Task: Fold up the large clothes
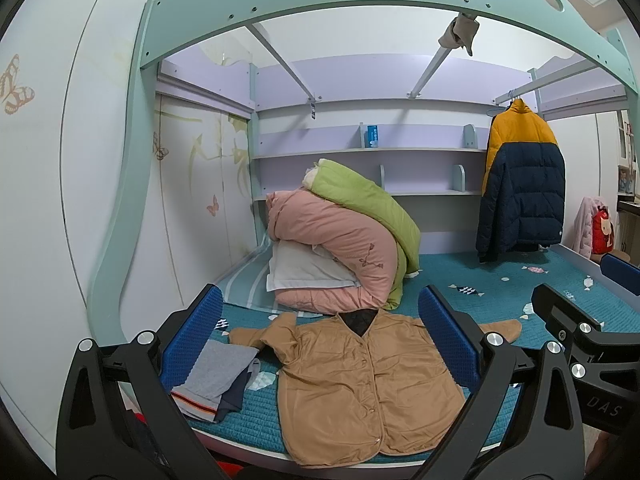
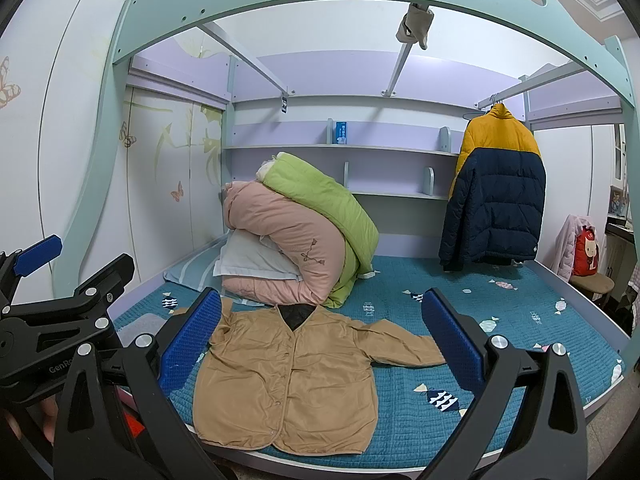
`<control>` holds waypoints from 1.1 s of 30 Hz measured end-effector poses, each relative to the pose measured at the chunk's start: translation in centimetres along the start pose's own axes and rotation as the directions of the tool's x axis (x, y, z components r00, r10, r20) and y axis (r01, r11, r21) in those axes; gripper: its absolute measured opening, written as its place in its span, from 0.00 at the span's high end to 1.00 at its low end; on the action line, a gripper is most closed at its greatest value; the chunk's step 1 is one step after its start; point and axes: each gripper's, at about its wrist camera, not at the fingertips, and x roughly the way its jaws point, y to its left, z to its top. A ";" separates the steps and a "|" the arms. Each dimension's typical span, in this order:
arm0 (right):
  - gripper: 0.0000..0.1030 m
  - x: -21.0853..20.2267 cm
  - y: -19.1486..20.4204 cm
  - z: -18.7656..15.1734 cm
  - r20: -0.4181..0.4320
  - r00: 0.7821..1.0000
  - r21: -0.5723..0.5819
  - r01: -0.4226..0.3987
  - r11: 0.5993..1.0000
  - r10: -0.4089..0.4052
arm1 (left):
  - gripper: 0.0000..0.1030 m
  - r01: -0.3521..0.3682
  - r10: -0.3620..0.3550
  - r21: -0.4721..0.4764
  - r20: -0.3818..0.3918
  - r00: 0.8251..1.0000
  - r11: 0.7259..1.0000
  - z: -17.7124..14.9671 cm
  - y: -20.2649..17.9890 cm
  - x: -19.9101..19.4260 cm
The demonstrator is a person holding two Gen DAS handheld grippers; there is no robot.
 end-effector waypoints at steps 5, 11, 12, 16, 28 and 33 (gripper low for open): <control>0.06 0.0 0.0 0.0 -0.001 1.000 0.001 0.000 1.000 0.000 | 0.05 -0.001 0.001 0.001 0.000 1.000 1.000 -0.1 0.0 0.0; 0.06 0.0 0.7 0.4 -0.003 1.000 0.001 -0.004 1.000 0.004 | 0.05 -0.001 0.001 0.001 0.002 1.000 1.000 -0.3 0.0 0.0; 0.06 0.0 0.7 0.4 -0.002 1.000 0.001 -0.004 1.000 0.004 | 0.05 -0.001 0.001 0.001 0.001 1.000 1.000 -0.3 0.0 0.0; 0.06 0.0 0.7 0.4 -0.004 1.000 0.001 -0.005 1.000 0.005 | 0.05 -0.001 0.001 0.000 0.000 1.000 1.000 -0.2 0.1 0.0; 0.06 0.1 1.1 0.2 -0.010 1.000 0.008 -0.012 1.000 0.012 | 0.05 0.000 0.000 0.000 0.000 1.000 1.000 -0.3 0.2 0.0; 0.06 0.2 1.2 0.1 -0.014 1.000 0.008 -0.014 1.000 0.014 | 0.05 0.001 -0.001 0.000 -0.001 1.000 1.000 -0.3 0.2 0.1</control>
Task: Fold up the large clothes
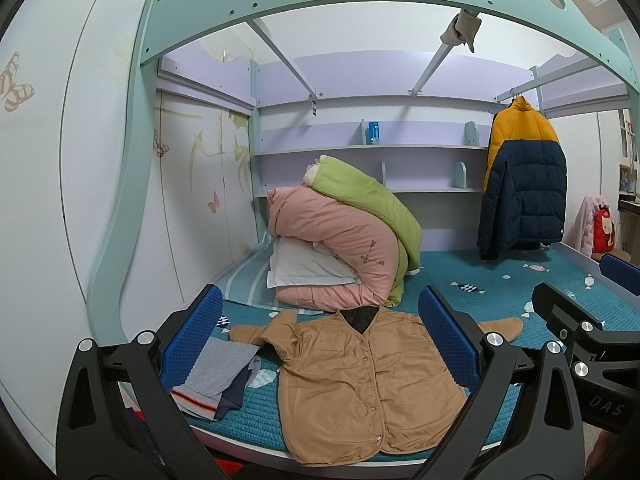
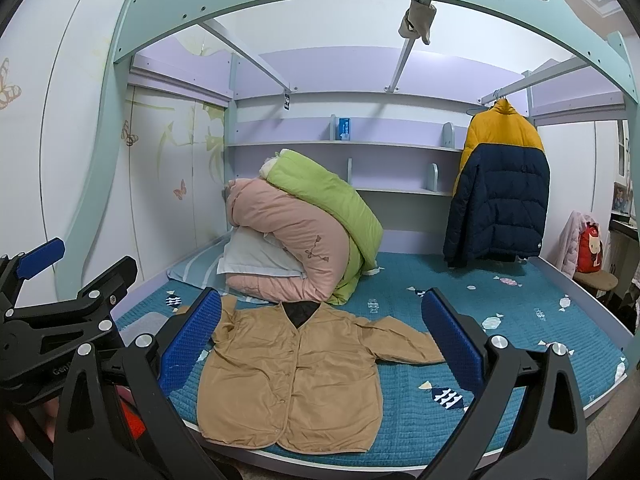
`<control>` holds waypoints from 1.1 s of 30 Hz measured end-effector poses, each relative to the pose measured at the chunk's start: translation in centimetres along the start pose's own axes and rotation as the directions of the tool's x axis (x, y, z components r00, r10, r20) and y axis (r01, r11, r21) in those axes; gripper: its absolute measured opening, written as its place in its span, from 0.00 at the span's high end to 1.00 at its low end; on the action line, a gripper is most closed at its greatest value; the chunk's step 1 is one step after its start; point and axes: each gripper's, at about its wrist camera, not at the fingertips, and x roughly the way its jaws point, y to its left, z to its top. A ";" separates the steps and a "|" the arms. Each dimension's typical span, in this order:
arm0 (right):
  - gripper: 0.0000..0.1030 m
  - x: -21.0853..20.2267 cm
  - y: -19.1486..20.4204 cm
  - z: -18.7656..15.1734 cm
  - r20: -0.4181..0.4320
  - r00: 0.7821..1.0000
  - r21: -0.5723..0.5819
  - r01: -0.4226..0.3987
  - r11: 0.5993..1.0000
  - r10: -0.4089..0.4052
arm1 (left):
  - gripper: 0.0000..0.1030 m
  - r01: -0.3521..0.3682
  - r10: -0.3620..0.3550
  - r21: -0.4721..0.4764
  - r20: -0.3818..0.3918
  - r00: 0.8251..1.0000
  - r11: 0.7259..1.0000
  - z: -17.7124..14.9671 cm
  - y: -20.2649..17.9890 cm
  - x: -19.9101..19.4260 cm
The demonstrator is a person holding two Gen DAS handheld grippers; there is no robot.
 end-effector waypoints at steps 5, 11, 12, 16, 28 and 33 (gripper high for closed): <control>0.06 0.0 0.0 0.0 0.000 1.000 0.000 0.001 1.000 -0.001 | 0.05 0.000 0.000 0.000 0.001 1.000 1.000 -0.1 0.0 0.0; 0.06 0.0 0.2 0.0 -0.002 1.000 0.002 -0.001 1.000 0.001 | 0.05 0.000 0.000 0.001 -0.002 1.000 1.000 -0.1 0.1 0.0; 0.06 0.1 0.2 -0.1 -0.003 1.000 0.002 -0.002 1.000 0.002 | 0.05 0.000 0.000 0.001 -0.003 1.000 1.000 -0.1 0.1 0.0; 0.06 0.5 0.2 -0.2 -0.005 1.000 0.003 -0.003 1.000 0.003 | 0.05 0.000 0.000 0.001 -0.004 1.000 1.000 -0.2 0.2 -0.1; 0.06 2.0 -0.1 -0.8 -0.030 0.999 0.014 -0.016 1.000 0.016 | 0.05 -0.006 0.006 0.006 -0.027 1.000 1.000 -1.7 0.3 0.5; 0.06 2.9 -0.3 -1.2 -0.047 0.999 0.020 -0.022 1.000 0.023 | 0.05 -0.008 0.008 0.010 -0.049 0.999 1.000 -1.8 -0.2 1.9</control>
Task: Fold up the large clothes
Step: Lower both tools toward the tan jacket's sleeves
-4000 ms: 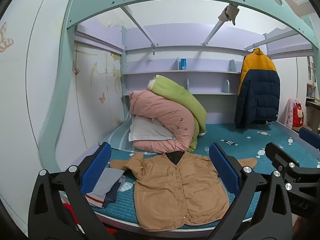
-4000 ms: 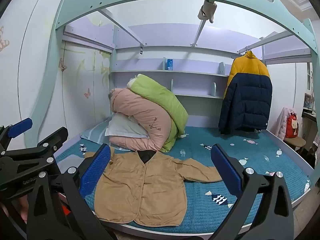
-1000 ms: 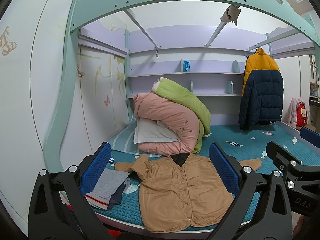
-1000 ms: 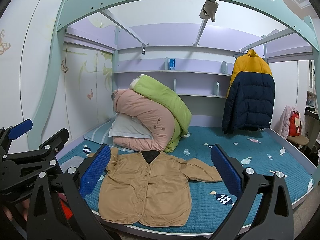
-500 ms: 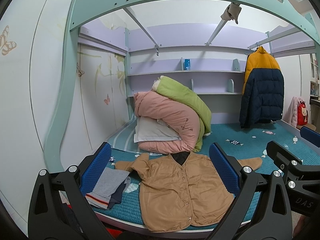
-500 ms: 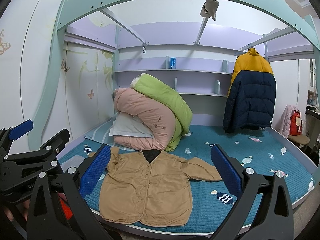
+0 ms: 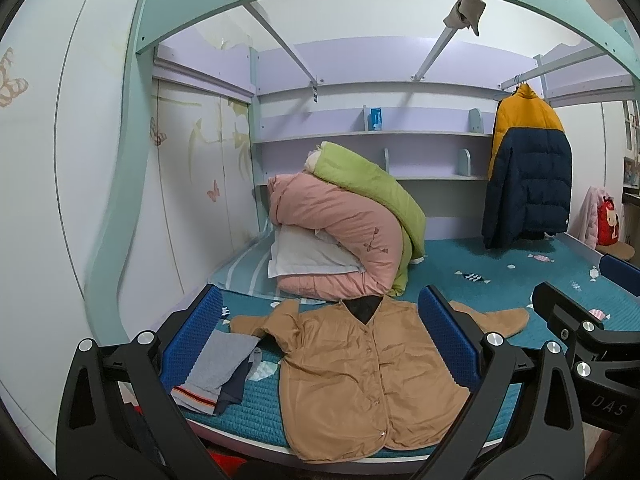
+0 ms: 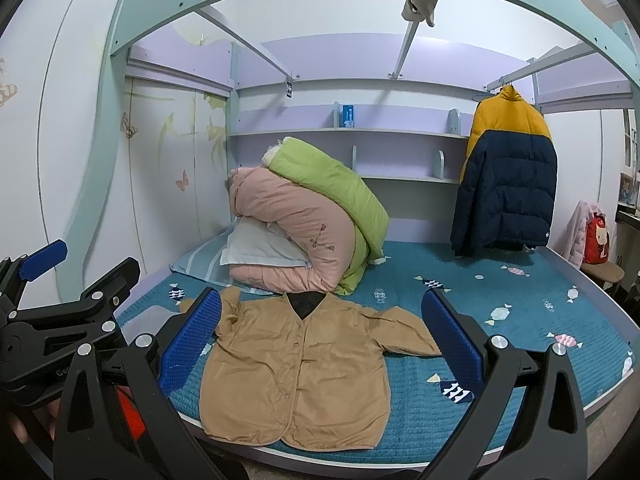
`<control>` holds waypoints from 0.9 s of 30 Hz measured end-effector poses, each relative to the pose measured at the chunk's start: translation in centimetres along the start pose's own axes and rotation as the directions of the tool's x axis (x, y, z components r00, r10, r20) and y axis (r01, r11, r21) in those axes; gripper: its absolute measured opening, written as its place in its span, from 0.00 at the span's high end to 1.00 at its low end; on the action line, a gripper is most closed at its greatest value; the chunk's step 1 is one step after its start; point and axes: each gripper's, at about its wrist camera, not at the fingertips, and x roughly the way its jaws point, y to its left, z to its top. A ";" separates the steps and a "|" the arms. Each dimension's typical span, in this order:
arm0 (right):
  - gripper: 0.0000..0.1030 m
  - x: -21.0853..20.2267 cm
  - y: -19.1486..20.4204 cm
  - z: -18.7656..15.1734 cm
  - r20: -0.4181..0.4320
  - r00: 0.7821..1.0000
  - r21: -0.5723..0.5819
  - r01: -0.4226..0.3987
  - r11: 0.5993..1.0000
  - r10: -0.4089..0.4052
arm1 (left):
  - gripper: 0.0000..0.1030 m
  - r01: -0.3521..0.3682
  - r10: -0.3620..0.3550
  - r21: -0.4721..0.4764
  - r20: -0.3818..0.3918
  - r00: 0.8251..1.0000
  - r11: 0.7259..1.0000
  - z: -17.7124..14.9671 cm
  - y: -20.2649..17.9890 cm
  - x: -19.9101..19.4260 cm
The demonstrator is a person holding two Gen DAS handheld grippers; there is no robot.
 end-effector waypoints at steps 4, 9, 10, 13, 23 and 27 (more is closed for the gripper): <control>0.06 1.1 -0.3 -0.1 -0.013 1.000 0.010 -0.005 1.000 0.005 | 0.05 -0.003 0.003 0.007 -0.013 1.000 1.000 0.1 -0.2 1.0; 0.06 2.7 -0.8 -0.3 -0.034 0.999 0.022 -0.009 1.000 0.009 | 0.05 -0.002 0.003 0.014 -0.031 1.000 1.000 0.2 -0.6 2.7; 0.06 3.2 -0.8 -0.4 -0.039 0.999 0.024 -0.008 1.000 0.009 | 0.05 -0.003 0.003 0.015 -0.035 0.999 1.000 0.1 -0.6 3.0; 0.06 4.4 -1.0 -0.5 -0.055 0.998 0.029 -0.006 1.000 0.008 | 0.05 -0.001 0.002 0.022 -0.050 0.999 1.000 0.0 -0.8 4.5; 0.06 11.1 -1.4 -1.6 -0.127 0.992 0.042 -0.003 0.999 0.009 | 0.05 -0.010 0.016 0.050 -0.130 0.991 0.999 -1.2 -1.4 11.1; 0.06 15.1 -1.5 -2.6 -0.172 0.985 0.042 -0.005 0.999 0.013 | 0.05 -0.017 0.027 0.058 -0.173 0.985 0.998 -2.5 -1.1 14.6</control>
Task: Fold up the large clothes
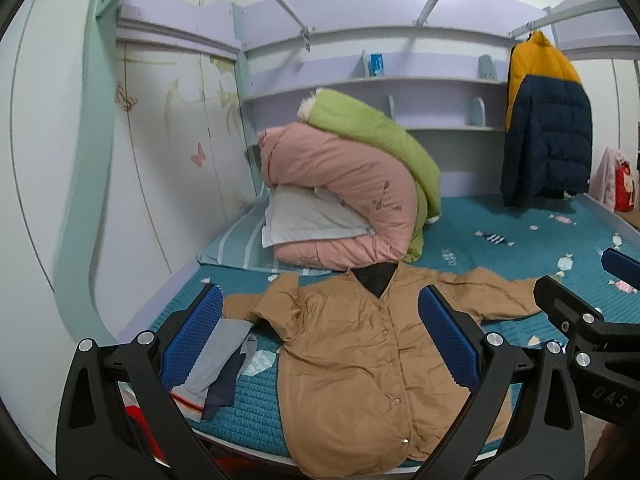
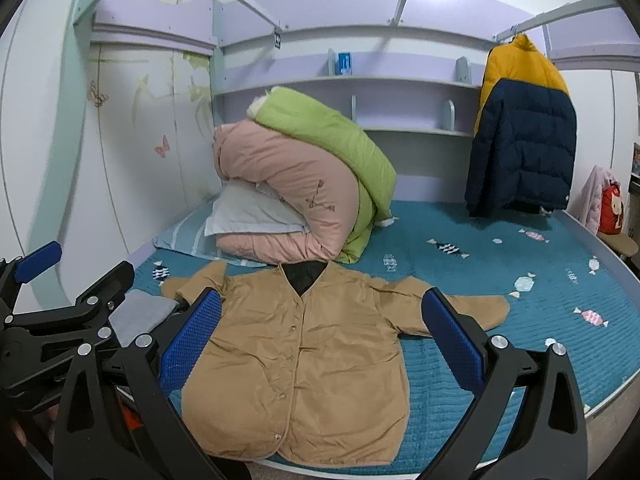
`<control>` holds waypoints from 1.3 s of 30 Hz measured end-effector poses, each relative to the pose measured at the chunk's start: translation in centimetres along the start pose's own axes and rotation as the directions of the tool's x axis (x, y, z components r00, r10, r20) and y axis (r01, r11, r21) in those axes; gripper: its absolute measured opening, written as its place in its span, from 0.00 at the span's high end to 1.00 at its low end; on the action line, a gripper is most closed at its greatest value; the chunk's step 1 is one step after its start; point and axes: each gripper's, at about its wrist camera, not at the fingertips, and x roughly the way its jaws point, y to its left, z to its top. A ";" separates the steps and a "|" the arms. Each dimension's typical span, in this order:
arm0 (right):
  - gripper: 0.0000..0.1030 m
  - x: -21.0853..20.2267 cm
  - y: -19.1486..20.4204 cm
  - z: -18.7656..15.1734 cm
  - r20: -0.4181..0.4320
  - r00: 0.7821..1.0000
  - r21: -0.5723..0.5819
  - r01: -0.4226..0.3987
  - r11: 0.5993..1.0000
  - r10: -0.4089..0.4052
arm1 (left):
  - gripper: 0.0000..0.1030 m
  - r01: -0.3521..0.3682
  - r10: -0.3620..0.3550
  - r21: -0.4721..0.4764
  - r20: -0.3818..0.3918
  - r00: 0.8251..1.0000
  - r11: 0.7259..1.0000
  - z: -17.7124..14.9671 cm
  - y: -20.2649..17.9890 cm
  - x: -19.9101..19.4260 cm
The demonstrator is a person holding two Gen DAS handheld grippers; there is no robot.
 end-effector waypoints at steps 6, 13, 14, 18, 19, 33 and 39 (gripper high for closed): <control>0.06 8.5 0.6 -1.4 -0.123 0.992 0.019 -0.036 0.999 0.038 | 0.05 0.026 -0.025 0.005 -0.163 0.986 1.000 -2.0 0.8 8.5; 0.06 19.8 3.2 -4.1 -0.244 0.964 0.042 -0.099 0.994 0.106 | 0.05 0.015 -0.066 -0.121 -0.426 0.902 0.993 -6.5 7.9 21.9; 0.06 20.9 3.7 -4.4 -0.253 0.961 0.037 -0.103 0.994 0.109 | 0.05 0.003 -0.066 -0.142 -0.439 0.896 0.990 -7.1 9.2 23.2; 0.06 26.5 5.7 -5.9 -0.312 0.940 0.037 -0.136 0.990 0.141 | 0.05 -0.105 0.019 -0.137 -0.520 0.854 0.985 -9.5 15.1 30.1; 0.06 27.6 5.9 -6.2 -0.322 0.934 0.042 -0.146 0.988 0.152 | 0.05 -0.108 0.007 -0.154 -0.541 0.841 0.982 -9.9 16.5 31.8; 0.06 37.7 9.3 -8.3 -0.396 0.902 0.031 -0.171 0.985 0.169 | 0.05 -0.230 -0.240 -0.531 -0.673 0.700 0.816 -11.9 28.5 48.9; 0.06 39.5 10.2 -9.3 -0.430 0.885 0.030 -0.181 0.983 0.176 | 0.06 -0.218 -0.230 -0.481 -0.709 0.666 0.849 -13.2 27.8 53.1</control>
